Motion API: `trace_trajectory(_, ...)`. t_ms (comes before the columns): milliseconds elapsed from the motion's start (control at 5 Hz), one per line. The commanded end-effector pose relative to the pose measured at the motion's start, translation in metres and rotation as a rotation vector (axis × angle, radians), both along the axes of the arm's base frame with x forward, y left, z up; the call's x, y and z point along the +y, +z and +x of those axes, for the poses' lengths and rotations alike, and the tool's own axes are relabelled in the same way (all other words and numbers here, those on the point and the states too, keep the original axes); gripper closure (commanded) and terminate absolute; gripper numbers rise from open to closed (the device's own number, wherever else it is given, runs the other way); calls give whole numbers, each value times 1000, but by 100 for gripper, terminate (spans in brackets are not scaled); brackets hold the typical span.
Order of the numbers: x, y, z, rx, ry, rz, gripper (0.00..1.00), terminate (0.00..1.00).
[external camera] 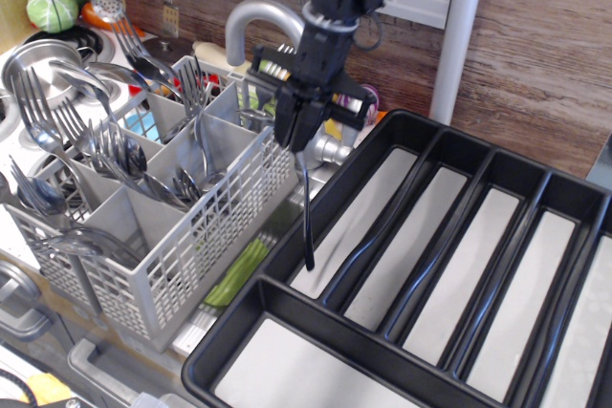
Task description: Put small spoon from basket to tray
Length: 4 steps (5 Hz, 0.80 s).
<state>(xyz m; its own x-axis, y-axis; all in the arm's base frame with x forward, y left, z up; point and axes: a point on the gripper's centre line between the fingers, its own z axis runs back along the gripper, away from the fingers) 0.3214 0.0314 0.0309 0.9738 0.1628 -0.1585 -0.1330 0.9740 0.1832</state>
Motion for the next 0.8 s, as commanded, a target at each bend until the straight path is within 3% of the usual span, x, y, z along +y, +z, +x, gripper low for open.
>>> trace_trajectory(0, 7, 8, 4, -90, 0, -94, 0, 0)
trace_trajectory(400, 7, 8, 4, -90, 0, -94, 0, 0)
trace_trajectory(600, 7, 8, 4, -90, 0, -94, 0, 100)
